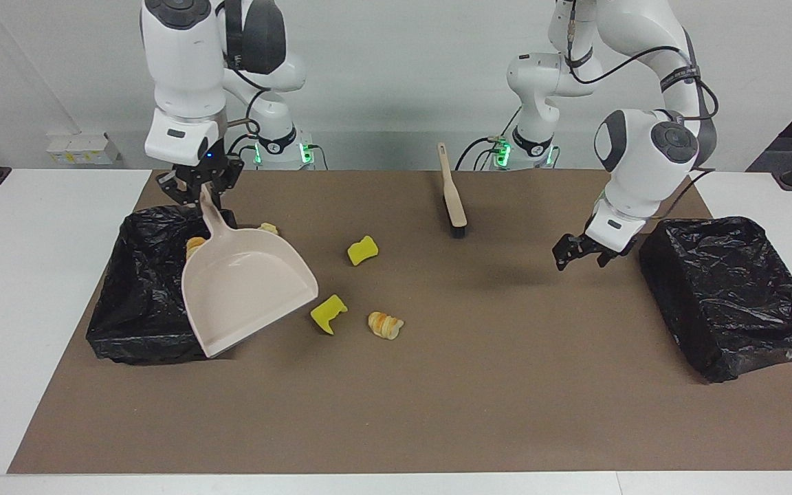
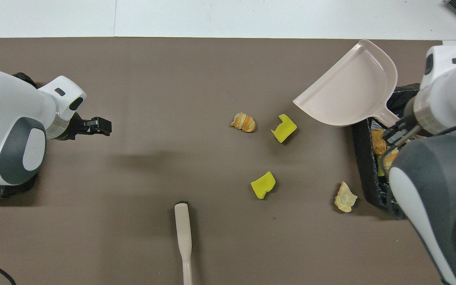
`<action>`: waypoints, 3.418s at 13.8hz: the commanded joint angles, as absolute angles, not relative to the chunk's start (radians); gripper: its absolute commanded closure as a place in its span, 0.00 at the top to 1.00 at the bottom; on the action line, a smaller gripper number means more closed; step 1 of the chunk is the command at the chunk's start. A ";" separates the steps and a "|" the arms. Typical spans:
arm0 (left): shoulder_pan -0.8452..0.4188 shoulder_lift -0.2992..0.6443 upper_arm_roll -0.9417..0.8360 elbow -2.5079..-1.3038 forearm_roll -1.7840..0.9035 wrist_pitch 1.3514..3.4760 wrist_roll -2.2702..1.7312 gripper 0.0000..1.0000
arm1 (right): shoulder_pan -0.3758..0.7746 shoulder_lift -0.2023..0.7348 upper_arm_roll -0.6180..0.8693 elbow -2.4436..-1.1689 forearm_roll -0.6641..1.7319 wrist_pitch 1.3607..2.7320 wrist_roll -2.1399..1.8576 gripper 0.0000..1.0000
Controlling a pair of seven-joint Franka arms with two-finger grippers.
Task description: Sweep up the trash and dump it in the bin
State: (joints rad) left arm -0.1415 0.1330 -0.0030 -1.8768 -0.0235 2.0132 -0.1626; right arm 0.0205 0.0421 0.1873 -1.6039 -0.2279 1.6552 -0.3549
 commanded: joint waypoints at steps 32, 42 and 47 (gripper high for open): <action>-0.081 0.164 -0.012 -1.554 -0.003 1.718 0.051 1.00 | 0.431 0.517 0.202 -1.359 -0.100 2.094 0.715 1.00; -0.385 0.230 -0.020 -1.819 -0.018 2.064 -0.195 1.00 | 0.092 0.149 0.202 -1.433 -0.101 1.754 0.501 1.00; -0.521 0.206 -0.021 -1.980 -0.018 2.238 -0.432 1.00 | 0.069 -0.044 0.201 -1.544 -0.091 1.583 0.434 1.00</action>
